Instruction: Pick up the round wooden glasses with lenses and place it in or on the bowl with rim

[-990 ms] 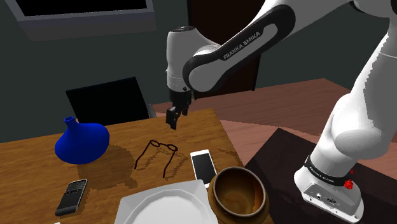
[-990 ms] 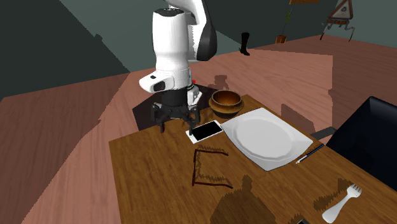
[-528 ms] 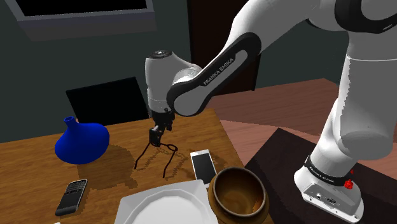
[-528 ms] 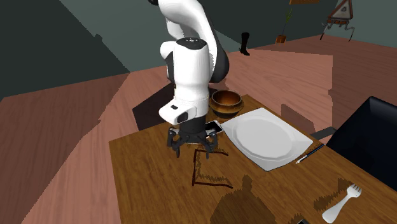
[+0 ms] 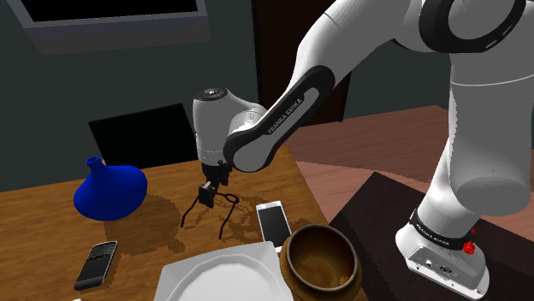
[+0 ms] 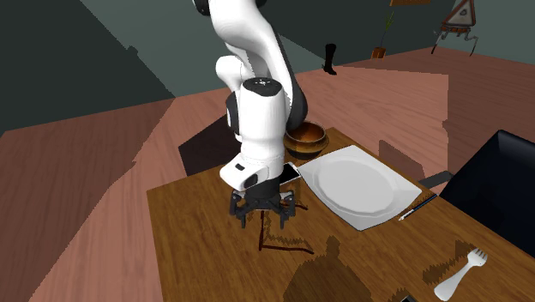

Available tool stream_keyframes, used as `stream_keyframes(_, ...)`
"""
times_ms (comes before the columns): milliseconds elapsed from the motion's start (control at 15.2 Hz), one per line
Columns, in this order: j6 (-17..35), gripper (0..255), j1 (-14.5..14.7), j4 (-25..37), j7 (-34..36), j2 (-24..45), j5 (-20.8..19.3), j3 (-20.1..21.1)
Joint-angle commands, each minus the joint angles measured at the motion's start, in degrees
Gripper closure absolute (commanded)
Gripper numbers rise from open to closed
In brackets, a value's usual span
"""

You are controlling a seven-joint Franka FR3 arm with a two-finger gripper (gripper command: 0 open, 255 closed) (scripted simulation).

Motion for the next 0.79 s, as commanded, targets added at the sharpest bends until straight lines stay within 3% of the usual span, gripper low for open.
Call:
stream_keyframes(0, 0.5, 0, 0.2, 0.0, 0.3, 0.5, -0.4, -0.2)
stream_keyframes(396, 0.5, 0, 0.2, 0.0, 0.3, 0.5, -0.4, -0.2)
stream_keyframes(462, 0.5, 255, 0.2, 0.0, 0.4, 0.5, -0.4, -0.2)
stream_keyframes(726, 0.5, 255, 0.2, 0.0, 0.4, 0.5, -0.4, -0.2)
